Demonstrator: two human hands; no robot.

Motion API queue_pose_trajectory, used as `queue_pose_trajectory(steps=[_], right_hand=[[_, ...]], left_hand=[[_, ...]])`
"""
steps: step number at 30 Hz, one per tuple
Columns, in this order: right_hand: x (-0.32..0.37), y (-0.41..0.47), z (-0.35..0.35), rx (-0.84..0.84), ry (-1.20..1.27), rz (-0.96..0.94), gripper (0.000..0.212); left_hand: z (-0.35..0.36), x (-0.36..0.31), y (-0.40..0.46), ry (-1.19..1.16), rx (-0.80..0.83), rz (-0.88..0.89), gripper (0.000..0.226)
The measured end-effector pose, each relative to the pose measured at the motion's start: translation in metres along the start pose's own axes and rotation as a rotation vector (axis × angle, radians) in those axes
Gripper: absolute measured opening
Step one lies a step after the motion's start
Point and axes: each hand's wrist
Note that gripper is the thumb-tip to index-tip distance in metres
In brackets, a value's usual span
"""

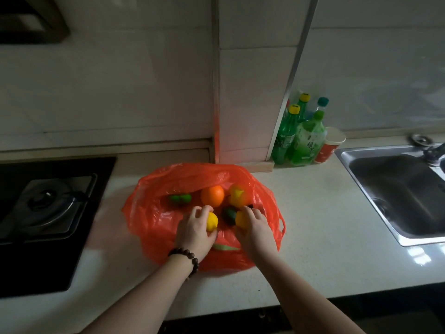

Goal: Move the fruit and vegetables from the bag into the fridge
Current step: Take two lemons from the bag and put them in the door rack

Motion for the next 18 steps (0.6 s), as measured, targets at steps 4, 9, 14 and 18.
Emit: queue_pose_trajectory(steps=[4,9,14,18], right_hand=[[0.018,0.001,-0.011,-0.040,0.015,-0.055,0.054],[0.063,-0.009,-0.012,-0.079,0.059,-0.158,0.050],[0.133,-0.038,0.002,0.024,0.082,-0.318,0.054],[0.201,-0.080,0.016,0.097,0.108,-0.510,0.053]], left_hand=[[-0.025,0.006,-0.008,-0.018,-0.109,0.022,0.047],[-0.066,0.020,-0.044,0.026,-0.218,-0.020,0.047],[-0.127,0.045,-0.109,0.039,-0.378,-0.146,0.047],[-0.176,0.072,-0.187,0.083,-0.541,-0.321,0.051]])
Point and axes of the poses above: each hand's wrist, its own y-axis towards the middle knuckle, its own z-axis out of the palm, x = y × z, and after that the axes turned 13 degrees about -y, right-handed
